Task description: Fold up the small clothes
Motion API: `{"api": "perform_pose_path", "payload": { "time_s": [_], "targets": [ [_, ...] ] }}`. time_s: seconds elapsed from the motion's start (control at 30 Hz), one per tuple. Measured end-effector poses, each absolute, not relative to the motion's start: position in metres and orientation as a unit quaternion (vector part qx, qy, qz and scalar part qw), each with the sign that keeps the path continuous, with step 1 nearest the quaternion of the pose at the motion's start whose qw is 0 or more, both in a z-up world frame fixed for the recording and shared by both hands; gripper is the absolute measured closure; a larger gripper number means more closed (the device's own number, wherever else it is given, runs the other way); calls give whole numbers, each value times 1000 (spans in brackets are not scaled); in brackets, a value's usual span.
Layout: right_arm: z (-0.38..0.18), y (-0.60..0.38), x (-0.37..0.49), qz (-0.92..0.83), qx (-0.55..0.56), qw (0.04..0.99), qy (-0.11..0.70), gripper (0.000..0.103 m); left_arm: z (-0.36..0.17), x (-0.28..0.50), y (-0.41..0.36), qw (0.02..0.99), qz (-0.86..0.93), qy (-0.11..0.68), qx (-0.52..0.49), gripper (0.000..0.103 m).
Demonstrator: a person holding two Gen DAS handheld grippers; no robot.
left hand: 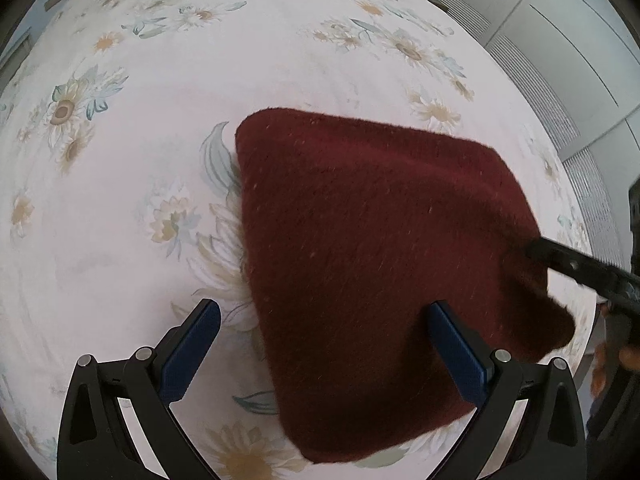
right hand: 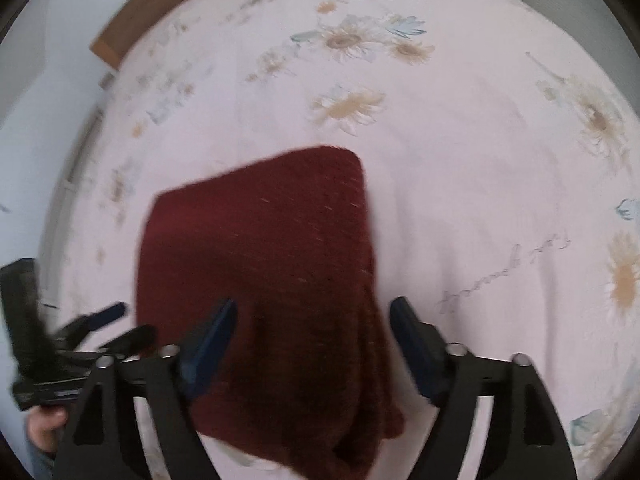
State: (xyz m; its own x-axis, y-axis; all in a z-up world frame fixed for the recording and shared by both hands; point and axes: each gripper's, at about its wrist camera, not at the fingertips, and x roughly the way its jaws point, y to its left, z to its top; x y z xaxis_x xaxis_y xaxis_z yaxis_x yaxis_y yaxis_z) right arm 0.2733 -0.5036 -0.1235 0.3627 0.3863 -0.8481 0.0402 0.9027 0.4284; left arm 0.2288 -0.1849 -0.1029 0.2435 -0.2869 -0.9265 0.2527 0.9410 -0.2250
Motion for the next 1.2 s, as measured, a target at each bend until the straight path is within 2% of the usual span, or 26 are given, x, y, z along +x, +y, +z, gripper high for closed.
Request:
{"api": "perform_pose_path", "payload": {
  "time_s": [0.13,0.27,0.37,0.67,0.73,0.8,0.93,1.07,1.1,1.13,1.2],
  "targets": [
    [-130,-494,273,102,153,804,565,17,-111,236,-199,775,-173,607,-24,1],
    [-153,-490,270,98,137,795,583,11,-125,235,-206,775,-158,612,8,1],
    [-172,-491,267,98,128,790,592,1,-139,231,-198,769,-157,620,-2,1],
    [-203,-501,258,126,190,778,585,2,-168,223,-175,762,-185,618,-57,0],
    [-201,-500,258,132,196,780,579,11,-167,221,-177,767,-187,611,-51,0],
    [-200,-497,257,149,219,775,574,34,-167,220,-180,772,-186,606,-40,0],
    [-198,-491,257,151,220,770,580,37,-166,219,-186,774,-188,604,-28,3],
    [-187,-480,256,146,202,776,579,55,-162,219,-197,777,-195,598,-26,21],
    [-183,-476,256,144,191,780,578,59,-159,217,-198,779,-200,594,-24,32],
    [-177,-472,255,141,181,784,577,60,-156,217,-199,780,-202,592,-22,41],
    [-164,-467,253,140,166,791,571,63,-145,215,-200,781,-208,589,-17,49]
  ]
}}
